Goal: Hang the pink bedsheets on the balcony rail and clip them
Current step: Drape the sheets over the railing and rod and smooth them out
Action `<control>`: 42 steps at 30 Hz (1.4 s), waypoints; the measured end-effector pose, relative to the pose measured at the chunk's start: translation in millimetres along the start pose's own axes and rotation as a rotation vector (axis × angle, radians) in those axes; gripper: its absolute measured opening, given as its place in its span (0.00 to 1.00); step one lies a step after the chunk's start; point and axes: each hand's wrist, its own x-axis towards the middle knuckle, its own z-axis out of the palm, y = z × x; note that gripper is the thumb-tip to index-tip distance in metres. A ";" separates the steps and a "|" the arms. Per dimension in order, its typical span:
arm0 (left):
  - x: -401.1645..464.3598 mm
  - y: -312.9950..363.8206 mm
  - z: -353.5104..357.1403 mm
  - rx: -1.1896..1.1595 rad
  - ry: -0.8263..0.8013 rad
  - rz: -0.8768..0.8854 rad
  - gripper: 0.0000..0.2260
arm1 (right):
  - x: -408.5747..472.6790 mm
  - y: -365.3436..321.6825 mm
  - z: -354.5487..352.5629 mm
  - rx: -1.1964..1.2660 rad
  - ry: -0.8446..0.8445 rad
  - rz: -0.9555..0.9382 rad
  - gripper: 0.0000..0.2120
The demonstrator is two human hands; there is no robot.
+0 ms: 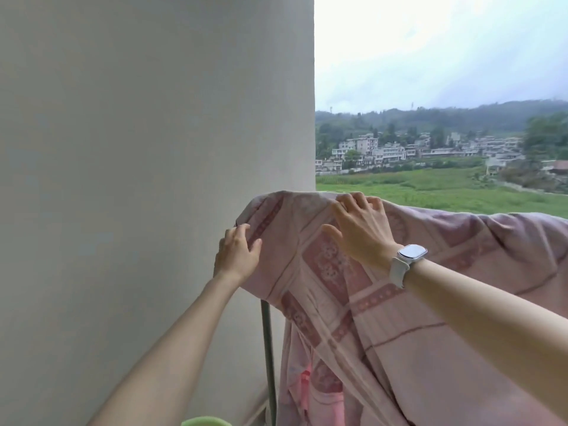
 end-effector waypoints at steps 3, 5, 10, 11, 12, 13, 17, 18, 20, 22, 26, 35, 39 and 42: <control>41.8 -18.6 11.2 -0.097 0.008 -0.077 0.25 | 31.8 -9.8 16.1 -0.066 -0.048 0.067 0.31; 66.2 -33.3 17.5 -0.206 -0.025 -0.187 0.29 | 50.6 -17.5 24.0 -0.083 -0.088 0.121 0.33; 110.1 -86.3 40.0 -0.692 -0.303 -0.575 0.43 | 76.4 -37.7 40.6 -0.150 -0.077 0.225 0.12; 114.0 -90.1 38.6 -0.797 -0.363 -0.606 0.38 | 77.3 -38.4 43.8 -0.142 -0.038 0.230 0.10; 119.1 -93.3 36.7 -0.883 -0.418 -0.616 0.31 | 76.8 -38.8 45.6 -0.116 0.000 0.243 0.10; 124.4 -96.3 33.9 -0.928 -0.479 -0.596 0.27 | 75.5 -39.8 46.3 -0.082 0.038 0.263 0.10; 136.3 -95.9 22.9 -0.877 -0.631 -0.385 0.20 | 81.4 -51.6 27.5 0.002 0.249 0.302 0.11; 137.6 -93.9 22.9 -0.853 -0.602 -0.335 0.21 | 85.6 -55.5 15.4 -0.002 0.310 0.290 0.11; 139.4 -91.8 24.7 -0.840 -0.437 -0.271 0.26 | 83.9 -63.4 -6.2 -0.028 0.388 0.215 0.12; 143.0 -93.1 26.4 -0.852 -0.306 -0.263 0.32 | 58.4 -76.5 -11.8 -0.001 0.344 0.079 0.13; 143.9 -81.7 29.9 -0.855 -0.375 -0.143 0.33 | -32.3 -111.6 32.2 0.042 0.074 -0.055 0.19; 132.9 -54.5 44.0 -0.534 -0.203 0.075 0.32 | -91.8 -122.4 65.4 -0.073 -0.150 -0.002 0.08; 121.4 -44.0 42.5 -0.597 0.007 0.177 0.12 | -68.1 -114.4 62.3 -0.053 -0.201 0.104 0.11; 118.5 -36.0 31.0 -0.777 -0.007 0.182 0.08 | -34.2 -111.1 47.4 0.043 -0.084 0.182 0.13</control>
